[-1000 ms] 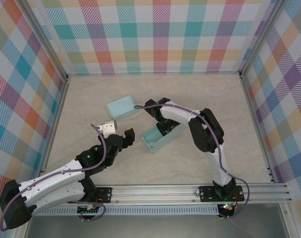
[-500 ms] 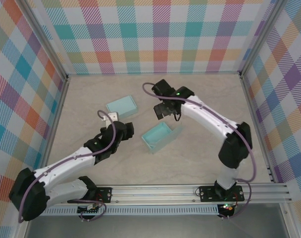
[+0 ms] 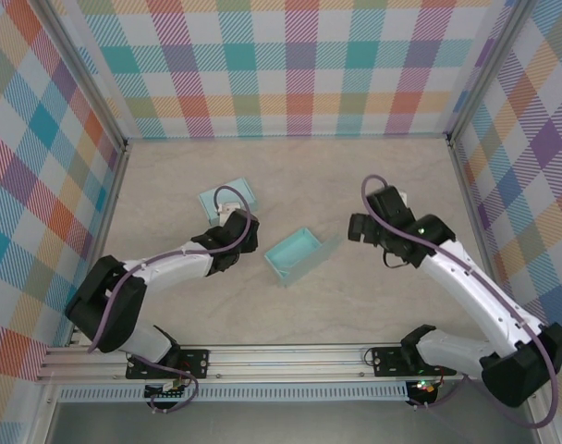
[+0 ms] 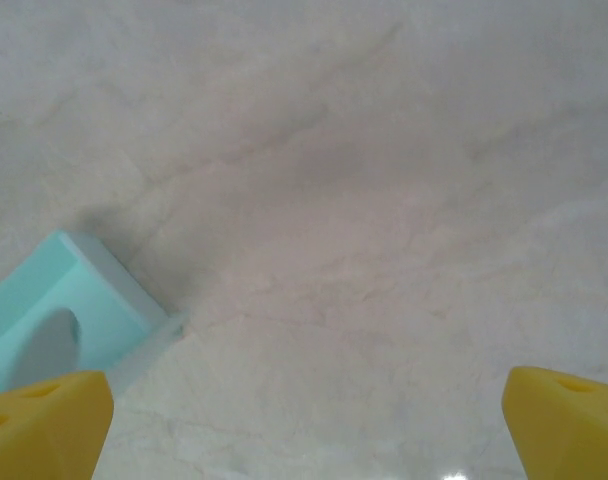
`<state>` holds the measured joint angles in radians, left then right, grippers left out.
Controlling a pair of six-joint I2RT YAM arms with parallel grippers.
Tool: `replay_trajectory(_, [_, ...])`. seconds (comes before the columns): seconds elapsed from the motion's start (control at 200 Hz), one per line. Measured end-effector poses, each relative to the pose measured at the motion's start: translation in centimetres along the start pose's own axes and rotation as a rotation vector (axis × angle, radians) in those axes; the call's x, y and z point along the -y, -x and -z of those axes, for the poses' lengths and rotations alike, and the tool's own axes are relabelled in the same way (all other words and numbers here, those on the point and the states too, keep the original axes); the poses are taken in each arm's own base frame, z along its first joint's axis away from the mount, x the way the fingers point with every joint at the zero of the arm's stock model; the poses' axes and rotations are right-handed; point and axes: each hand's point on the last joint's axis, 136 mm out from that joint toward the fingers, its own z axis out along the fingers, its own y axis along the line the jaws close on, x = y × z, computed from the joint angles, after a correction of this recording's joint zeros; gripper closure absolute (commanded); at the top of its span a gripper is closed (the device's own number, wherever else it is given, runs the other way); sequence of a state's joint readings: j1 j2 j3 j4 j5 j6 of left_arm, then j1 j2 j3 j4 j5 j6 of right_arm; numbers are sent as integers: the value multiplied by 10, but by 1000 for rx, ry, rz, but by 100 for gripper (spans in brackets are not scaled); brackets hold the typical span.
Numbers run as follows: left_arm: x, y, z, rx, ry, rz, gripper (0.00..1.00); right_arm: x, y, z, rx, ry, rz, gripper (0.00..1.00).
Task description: Fold the paper box
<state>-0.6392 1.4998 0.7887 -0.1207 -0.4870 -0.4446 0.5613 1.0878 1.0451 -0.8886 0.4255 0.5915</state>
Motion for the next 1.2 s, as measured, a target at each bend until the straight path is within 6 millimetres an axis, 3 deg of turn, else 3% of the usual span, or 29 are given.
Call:
replay_trajectory(0.065, [1,-5,-7,-19,12,-12,28,3,-22,-11,-51,9,-29,1])
replay_trajectory(0.26, [10,-13,-25,-46,17,-20,39,3,-90,-51,-223,61,-106,18])
replay_trajectory(0.46, [18,-28,-43,-93,7,-31,46,-17,-119,-72,-309,168,-183,36])
replay_trajectory(0.57, [23,-37,-50,-119,-8,-35,51,-31,-122,-83,-340,211,-205,53])
replay_trajectory(0.729, [29,-36,-52,-109,-46,-14,52,-49,-121,-98,-360,257,-218,61])
replay_trajectory(0.964, [37,-41,-44,-81,-112,33,52,-65,-114,-117,-371,270,-211,60])
replay_trajectory(1.199, [70,-62,-21,-71,-207,28,53,-88,-74,-142,-332,273,-175,60])
